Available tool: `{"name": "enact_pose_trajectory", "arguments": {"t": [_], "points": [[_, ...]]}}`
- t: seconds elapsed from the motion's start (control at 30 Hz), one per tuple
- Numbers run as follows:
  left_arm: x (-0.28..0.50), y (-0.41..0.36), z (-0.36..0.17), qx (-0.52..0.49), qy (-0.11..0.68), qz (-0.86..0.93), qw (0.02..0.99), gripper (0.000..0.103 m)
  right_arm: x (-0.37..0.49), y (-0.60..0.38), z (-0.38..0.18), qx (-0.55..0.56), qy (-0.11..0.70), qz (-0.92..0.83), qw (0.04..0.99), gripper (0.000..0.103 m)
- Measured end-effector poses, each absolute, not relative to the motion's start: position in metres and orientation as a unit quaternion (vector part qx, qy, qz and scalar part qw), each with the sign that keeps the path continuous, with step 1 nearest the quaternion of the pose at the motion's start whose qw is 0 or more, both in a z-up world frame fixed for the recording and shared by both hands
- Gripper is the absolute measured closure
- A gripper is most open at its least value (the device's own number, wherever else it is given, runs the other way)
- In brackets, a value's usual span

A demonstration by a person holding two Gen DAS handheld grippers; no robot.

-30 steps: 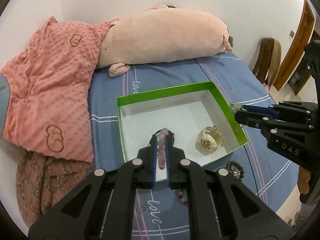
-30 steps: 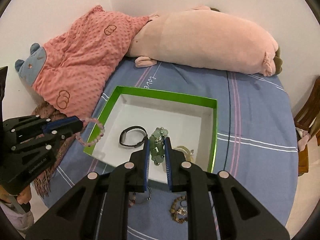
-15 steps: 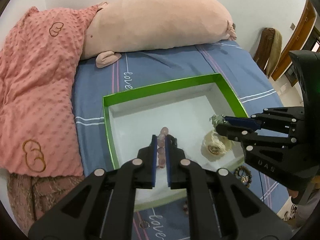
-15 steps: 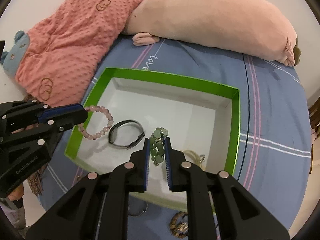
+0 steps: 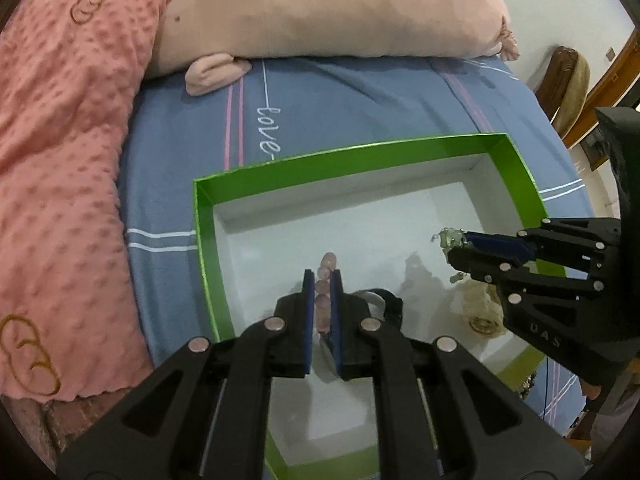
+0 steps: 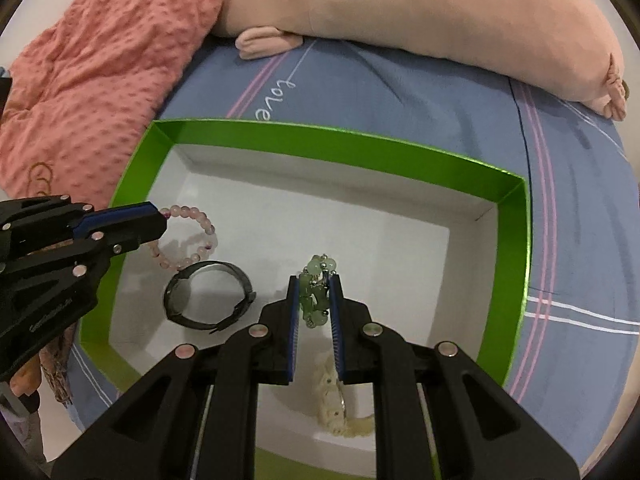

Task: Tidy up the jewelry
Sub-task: 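Carry the jade pendant and pink bracelet into the green box, opening both tools, then move the right tool over the wooden bead bracelet with silver charm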

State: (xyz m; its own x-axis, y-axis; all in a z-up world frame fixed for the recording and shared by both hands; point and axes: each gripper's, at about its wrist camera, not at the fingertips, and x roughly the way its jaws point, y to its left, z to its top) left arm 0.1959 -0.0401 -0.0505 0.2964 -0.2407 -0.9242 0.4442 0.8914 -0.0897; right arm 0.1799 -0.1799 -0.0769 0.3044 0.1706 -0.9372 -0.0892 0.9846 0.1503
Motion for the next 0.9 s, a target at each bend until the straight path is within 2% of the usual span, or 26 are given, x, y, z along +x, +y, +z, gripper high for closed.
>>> {"name": "enact_pose_trajectory", "arguments": {"t": [0.37, 0.4, 0.47, 0.53, 0.63, 0.77, 0.9], "points": [[0.201, -0.031, -0.058, 0.123, 0.559, -0.206, 0.794, 0.095, 0.185, -0.172, -0.084, 0.027, 0.591, 0.073, 0.803, 0.087], [0.202, -0.028, -0.058, 0.120, 0.560, -0.203, 0.794, 0.095, 0.186, -0.172, -0.084, 0.026, 0.591, 0.072, 0.803, 0.085], [0.201, -0.027, -0.059, 0.114, 0.561, -0.204, 0.794, 0.095, 0.185, -0.170, -0.081, 0.023, 0.586, 0.072, 0.806, 0.069], [0.200, -0.027, -0.059, 0.113, 0.561, -0.205, 0.794, 0.094, 0.184, -0.170, -0.079, 0.022, 0.583, 0.073, 0.809, 0.064], [0.197, -0.027, -0.053, 0.110, 0.554, -0.207, 0.799, 0.084, 0.183, -0.170, -0.071, 0.023, 0.577, 0.073, 0.813, 0.063], [0.188, -0.019, -0.031, 0.098, 0.537, -0.199, 0.814, 0.071, 0.175, -0.177, -0.049, 0.034, 0.558, 0.070, 0.826, 0.053], [0.150, -0.003, 0.005, 0.087, 0.510, -0.143, 0.844, 0.058, 0.146, -0.183, -0.020, 0.046, 0.538, 0.076, 0.838, 0.053]]}}
